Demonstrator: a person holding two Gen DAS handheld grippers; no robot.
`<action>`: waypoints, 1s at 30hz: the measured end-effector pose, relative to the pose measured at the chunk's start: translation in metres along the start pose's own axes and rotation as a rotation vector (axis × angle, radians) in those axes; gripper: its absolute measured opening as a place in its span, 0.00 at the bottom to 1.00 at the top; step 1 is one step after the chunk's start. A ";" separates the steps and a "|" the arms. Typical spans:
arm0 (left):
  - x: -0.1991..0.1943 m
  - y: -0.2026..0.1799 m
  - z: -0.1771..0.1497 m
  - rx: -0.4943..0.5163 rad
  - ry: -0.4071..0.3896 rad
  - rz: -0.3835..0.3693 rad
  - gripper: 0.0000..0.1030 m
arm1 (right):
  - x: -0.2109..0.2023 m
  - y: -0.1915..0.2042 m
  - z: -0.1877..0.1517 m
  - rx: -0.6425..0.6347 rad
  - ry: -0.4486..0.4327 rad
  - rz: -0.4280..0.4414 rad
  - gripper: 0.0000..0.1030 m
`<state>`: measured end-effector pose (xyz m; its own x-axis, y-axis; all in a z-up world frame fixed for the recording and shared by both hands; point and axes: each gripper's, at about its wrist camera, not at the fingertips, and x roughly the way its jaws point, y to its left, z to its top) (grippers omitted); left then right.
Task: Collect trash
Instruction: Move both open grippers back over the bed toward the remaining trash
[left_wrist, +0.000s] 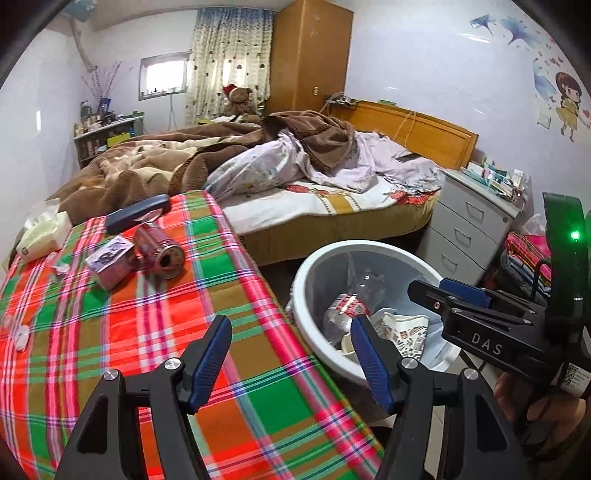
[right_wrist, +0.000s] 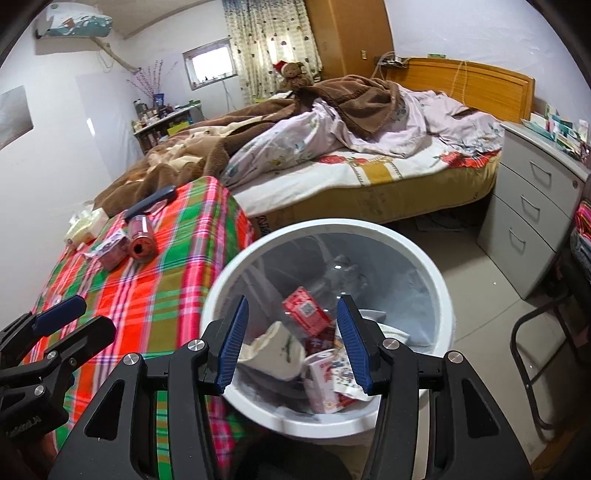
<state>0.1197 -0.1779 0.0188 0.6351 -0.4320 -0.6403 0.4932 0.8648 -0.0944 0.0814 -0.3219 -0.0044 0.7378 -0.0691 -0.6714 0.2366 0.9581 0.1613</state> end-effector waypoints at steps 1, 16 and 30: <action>-0.003 0.004 -0.001 -0.004 -0.004 0.010 0.65 | 0.000 0.004 0.000 -0.006 -0.004 0.007 0.50; -0.041 0.068 -0.016 -0.076 -0.046 0.134 0.65 | -0.004 0.062 0.000 -0.101 -0.039 0.110 0.50; -0.061 0.143 -0.028 -0.172 -0.055 0.230 0.65 | 0.008 0.120 0.002 -0.185 -0.026 0.188 0.54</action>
<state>0.1344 -0.0208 0.0233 0.7517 -0.2288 -0.6185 0.2273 0.9703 -0.0828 0.1171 -0.2083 0.0112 0.7746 0.1098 -0.6228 -0.0242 0.9892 0.1443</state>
